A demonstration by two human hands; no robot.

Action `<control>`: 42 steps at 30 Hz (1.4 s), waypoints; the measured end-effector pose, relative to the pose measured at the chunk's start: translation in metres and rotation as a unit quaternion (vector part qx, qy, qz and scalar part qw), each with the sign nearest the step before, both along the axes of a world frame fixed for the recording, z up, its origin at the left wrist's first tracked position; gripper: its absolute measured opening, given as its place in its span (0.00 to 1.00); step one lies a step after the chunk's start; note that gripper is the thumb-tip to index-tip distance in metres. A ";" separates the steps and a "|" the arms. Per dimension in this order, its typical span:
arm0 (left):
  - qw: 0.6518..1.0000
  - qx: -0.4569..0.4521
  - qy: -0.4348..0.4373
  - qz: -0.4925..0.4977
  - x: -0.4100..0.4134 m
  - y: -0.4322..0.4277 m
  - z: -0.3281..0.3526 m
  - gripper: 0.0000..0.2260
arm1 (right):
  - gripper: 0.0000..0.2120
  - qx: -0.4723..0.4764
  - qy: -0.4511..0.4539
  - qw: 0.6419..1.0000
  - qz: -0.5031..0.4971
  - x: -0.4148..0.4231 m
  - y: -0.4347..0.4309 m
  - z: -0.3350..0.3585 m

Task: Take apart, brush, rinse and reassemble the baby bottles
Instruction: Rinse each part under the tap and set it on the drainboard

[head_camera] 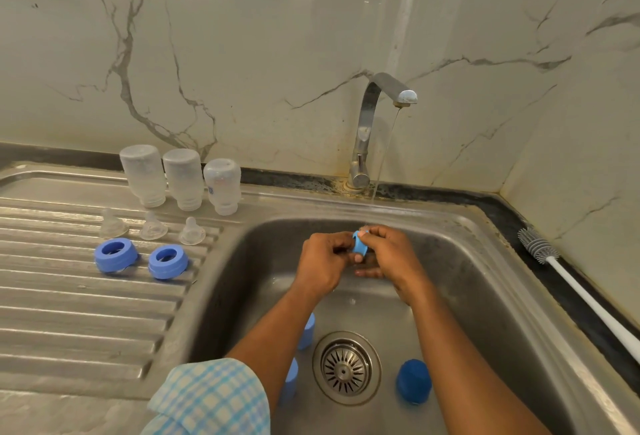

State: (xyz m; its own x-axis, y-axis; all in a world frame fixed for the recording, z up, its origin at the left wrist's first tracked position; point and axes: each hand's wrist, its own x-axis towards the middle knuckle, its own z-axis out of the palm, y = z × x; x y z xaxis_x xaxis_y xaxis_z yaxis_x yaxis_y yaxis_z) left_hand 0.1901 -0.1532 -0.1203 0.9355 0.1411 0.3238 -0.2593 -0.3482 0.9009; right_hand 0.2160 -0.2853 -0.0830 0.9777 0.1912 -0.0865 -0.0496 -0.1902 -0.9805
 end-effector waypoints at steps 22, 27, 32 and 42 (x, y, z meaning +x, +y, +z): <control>0.995 -0.018 0.093 0.038 -0.003 -0.015 0.006 0.15 | 0.09 0.001 -0.095 0.994 -0.046 0.005 -0.001 -0.006; 0.998 -0.030 0.050 -0.032 -0.006 -0.014 0.005 0.19 | 0.06 -0.038 -0.155 0.982 -0.101 0.009 -0.005 -0.003; 0.998 -0.049 0.046 0.015 -0.006 -0.017 0.006 0.19 | 0.04 -0.049 -0.129 0.987 -0.088 0.011 -0.007 -0.009; 0.999 -0.006 0.028 0.034 -0.007 -0.020 0.010 0.18 | 0.11 -0.101 -0.094 0.986 -0.088 0.001 -0.002 -0.003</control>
State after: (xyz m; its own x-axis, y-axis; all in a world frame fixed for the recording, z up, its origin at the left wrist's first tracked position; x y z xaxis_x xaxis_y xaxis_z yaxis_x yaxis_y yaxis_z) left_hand 0.1835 -0.1727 -0.1100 0.9404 0.2087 0.2686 -0.1838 -0.3525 0.9176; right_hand 0.2171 -0.2877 -0.0860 0.9966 0.0136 0.0814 0.0803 -0.3873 -0.9185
